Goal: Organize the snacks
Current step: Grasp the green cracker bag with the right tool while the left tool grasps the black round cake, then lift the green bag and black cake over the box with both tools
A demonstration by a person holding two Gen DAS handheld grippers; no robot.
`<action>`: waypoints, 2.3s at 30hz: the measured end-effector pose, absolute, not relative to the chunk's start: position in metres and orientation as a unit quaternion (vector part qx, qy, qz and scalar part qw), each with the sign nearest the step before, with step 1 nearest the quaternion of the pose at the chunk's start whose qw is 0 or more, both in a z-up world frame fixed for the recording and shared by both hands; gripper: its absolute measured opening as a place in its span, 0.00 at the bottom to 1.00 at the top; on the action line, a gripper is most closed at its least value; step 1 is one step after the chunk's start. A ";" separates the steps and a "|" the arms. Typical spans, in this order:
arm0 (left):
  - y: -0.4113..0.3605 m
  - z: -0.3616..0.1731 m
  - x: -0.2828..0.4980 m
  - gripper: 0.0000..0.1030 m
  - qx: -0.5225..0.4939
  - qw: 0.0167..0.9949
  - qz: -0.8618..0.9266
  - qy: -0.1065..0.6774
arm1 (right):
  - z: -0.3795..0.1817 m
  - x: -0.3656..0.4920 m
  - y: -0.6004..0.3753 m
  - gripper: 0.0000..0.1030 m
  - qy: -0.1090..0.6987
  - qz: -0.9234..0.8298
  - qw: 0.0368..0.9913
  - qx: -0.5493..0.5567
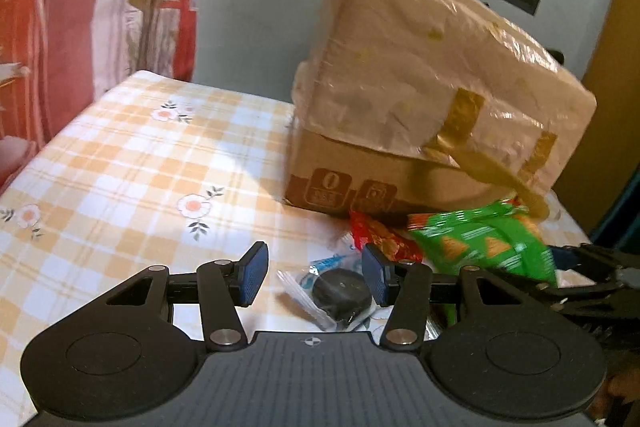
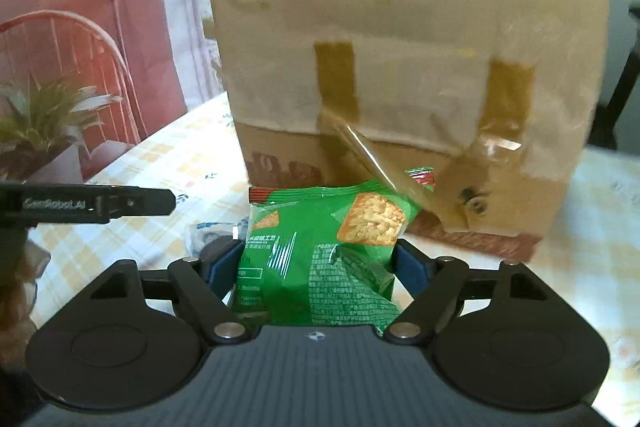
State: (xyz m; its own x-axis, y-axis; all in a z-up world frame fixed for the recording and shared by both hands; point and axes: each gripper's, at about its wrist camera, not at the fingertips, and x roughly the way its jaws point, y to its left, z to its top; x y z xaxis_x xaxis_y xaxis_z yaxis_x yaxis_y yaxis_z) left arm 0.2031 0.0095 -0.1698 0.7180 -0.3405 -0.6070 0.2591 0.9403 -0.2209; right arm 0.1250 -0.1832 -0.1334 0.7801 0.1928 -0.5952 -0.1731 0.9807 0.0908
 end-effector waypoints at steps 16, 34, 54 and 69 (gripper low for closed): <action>-0.027 -0.197 0.229 0.62 -0.008 0.901 -0.208 0.380 | -0.135 0.106 -0.227 0.77 0.303 0.022 0.951 0.062; -0.039 -0.208 0.199 0.55 0.040 0.906 -0.189 0.376 | -0.142 0.107 -0.224 0.78 0.304 0.037 0.949 0.069; -0.030 -0.192 0.176 0.46 0.003 0.928 -0.187 0.322 | -0.139 0.104 -0.241 0.78 0.297 0.008 0.950 0.100; -0.001 -0.164 0.191 0.46 -0.004 0.946 -0.131 0.296 | -0.117 0.079 -0.293 0.77 0.233 -0.095 0.961 0.111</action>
